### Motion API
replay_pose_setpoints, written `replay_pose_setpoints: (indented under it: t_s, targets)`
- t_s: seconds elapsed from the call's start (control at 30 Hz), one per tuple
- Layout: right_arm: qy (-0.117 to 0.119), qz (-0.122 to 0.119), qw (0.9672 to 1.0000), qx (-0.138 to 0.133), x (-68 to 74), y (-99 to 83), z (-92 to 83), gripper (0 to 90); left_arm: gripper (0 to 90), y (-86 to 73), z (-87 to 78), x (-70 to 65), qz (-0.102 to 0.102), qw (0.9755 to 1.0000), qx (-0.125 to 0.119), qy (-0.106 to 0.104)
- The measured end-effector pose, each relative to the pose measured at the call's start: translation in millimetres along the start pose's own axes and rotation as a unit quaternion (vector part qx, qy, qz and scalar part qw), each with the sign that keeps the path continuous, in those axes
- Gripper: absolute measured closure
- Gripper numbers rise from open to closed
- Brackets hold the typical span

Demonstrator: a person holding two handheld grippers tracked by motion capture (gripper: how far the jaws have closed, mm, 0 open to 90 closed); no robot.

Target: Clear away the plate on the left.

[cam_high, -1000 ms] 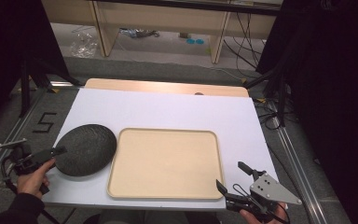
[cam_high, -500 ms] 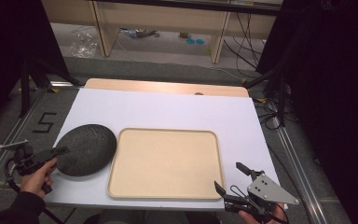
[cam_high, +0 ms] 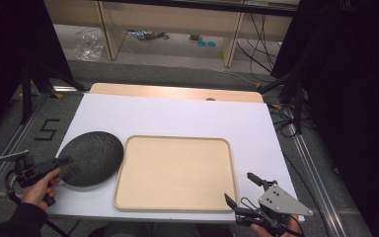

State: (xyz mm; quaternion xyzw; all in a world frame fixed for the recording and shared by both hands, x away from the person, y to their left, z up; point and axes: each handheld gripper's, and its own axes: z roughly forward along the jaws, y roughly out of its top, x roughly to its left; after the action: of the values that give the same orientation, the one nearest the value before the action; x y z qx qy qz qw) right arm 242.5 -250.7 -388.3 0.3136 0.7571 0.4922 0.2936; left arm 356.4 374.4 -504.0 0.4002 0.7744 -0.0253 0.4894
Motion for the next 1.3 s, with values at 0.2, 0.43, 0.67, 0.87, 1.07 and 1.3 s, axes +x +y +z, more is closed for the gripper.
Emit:
replay_pose_setpoints:
  t_s: [0.2, 0.43, 0.67, 0.87, 1.07, 1.3]
  targets:
    - [0.003, -0.002, 1.0, 0.002, 0.7, 0.0, 0.6, 15.4, 52.6, 1.4, -0.7, 1.8, 0.009, 0.9999, 0.008, 0.009]
    - [0.005, -0.004, 1.0, 0.005, 1.3, 0.0, 1.6, 15.4, 68.4, 2.0, -2.3, 9.3, -0.012, 0.9998, 0.007, 0.015]
    - [0.008, -0.009, 0.9999, 0.01, 1.8, 0.1, 1.4, 15.4, 79.0, 4.3, -4.7, 19.7, -0.054, 0.9983, 0.01, -0.02]
    - [0.008, -0.011, 0.9999, 0.006, 2.2, 0.3, 2.1, 15.4, 85.6, 7.2, -10.7, 16.2, -0.073, 0.9954, -0.003, -0.061]
    - [0.009, -0.012, 0.9999, 0.005, 2.7, 0.7, 2.4, 15.5, 86.6, 4.4, -10.8, 17.2, -0.087, 0.9935, -0.016, -0.071]
    - [0.012, -0.013, 0.9998, 0.004, 2.5, 1.2, 2.8, 15.5, 85.3, 3.6, -12.4, 13.8, -0.099, 0.9903, -0.019, -0.095]
